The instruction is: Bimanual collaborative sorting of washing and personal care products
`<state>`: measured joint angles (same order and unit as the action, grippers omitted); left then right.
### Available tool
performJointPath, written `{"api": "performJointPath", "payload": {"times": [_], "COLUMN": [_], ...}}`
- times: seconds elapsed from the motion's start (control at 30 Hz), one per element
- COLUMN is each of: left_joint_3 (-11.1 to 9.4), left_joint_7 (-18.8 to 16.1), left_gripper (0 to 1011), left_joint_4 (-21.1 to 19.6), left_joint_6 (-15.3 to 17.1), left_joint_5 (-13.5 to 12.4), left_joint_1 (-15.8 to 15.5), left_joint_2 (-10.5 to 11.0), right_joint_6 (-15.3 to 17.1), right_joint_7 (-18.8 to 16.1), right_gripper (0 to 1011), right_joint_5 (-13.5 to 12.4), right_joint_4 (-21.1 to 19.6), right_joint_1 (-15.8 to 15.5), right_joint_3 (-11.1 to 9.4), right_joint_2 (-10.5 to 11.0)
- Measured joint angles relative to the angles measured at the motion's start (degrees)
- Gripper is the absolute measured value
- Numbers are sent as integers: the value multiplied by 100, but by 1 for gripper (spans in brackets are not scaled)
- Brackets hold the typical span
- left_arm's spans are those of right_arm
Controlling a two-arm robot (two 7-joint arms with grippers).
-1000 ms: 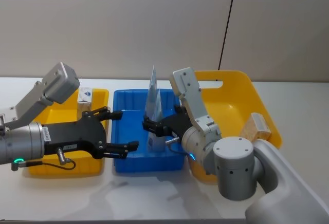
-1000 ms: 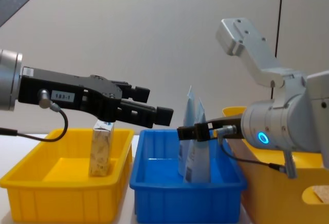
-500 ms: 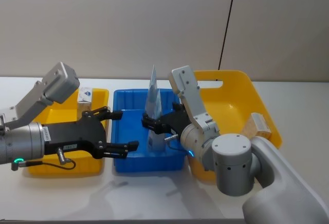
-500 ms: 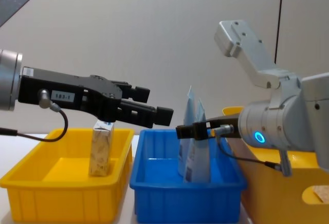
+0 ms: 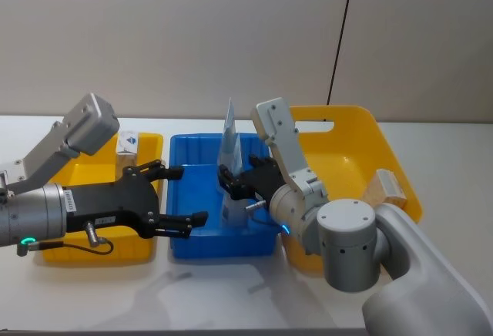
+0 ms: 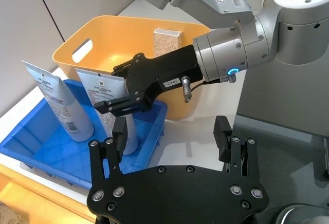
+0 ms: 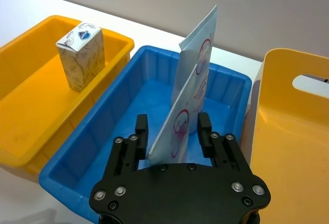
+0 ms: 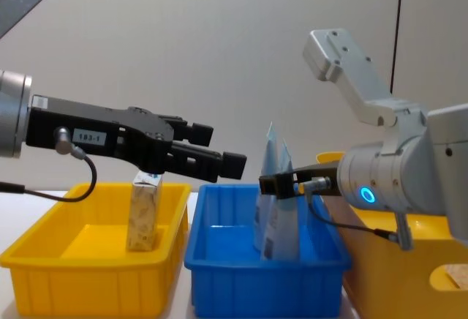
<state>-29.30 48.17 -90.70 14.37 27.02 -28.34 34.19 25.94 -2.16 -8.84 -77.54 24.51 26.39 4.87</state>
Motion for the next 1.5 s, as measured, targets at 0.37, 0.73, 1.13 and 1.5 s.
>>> {"api": "performJointPath", "payload": {"times": [0.37,0.73,1.13,1.5], "left_joint_3": [0,0,0,0], "left_joint_7": [0,0,0,0], "left_gripper": [1000,1000,1000,1000], "left_joint_4": [0,0,0,0], "left_joint_6": [0,0,0,0], "left_joint_5": [0,0,0,0], "left_joint_1": [0,0,0,0], "left_joint_2": [0,1,0,0], "right_joint_6": [-18,-27,-76,-151], "right_joint_7": [-19,-27,-35,-175], "right_gripper": [245,92,92,92], "right_joint_5": [3,3,-1,-120], "right_joint_4": [27,37,-61,-502], "right_joint_1": [12,18,-31,-148], "right_joint_3": [-2,-2,-62,-312], "right_joint_2": [-5,-8,5,181]}}
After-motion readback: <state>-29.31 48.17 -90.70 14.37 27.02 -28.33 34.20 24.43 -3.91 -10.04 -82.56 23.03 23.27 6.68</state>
